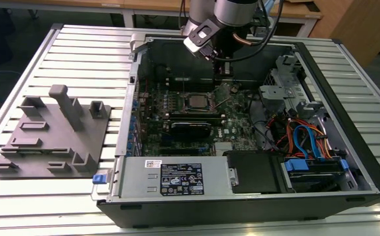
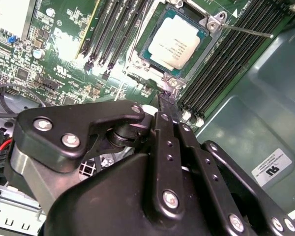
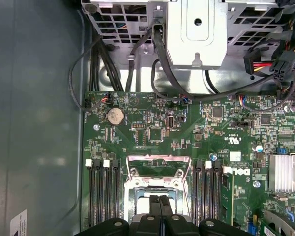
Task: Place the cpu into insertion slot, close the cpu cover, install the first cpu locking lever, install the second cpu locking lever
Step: 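Close the cpu cover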
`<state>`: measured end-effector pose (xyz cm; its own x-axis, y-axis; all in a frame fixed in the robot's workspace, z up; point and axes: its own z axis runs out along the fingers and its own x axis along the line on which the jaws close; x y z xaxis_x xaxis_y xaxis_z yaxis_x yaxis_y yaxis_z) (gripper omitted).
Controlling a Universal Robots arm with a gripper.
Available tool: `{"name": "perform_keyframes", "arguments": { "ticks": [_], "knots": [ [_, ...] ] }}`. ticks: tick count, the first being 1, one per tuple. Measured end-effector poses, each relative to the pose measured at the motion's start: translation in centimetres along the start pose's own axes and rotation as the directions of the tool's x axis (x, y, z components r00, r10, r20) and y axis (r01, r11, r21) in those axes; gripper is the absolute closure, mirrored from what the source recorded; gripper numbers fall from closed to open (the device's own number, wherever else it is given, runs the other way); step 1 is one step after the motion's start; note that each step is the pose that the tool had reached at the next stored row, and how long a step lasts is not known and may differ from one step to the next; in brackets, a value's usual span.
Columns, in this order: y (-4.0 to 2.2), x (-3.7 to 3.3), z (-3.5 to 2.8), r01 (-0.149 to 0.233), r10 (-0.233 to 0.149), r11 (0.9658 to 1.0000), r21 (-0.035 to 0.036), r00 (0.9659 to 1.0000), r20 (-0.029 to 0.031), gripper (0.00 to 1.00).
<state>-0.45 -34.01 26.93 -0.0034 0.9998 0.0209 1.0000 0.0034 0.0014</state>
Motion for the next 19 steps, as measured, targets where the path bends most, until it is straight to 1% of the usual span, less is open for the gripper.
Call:
{"name": "perform_keyframes", "arguments": {
  "ticks": [19],
  "knots": [
    [0.44,0.0,0.0,0.0,0.0,1.0,0.0,1.0,0.0,0.9]
  ]
}}
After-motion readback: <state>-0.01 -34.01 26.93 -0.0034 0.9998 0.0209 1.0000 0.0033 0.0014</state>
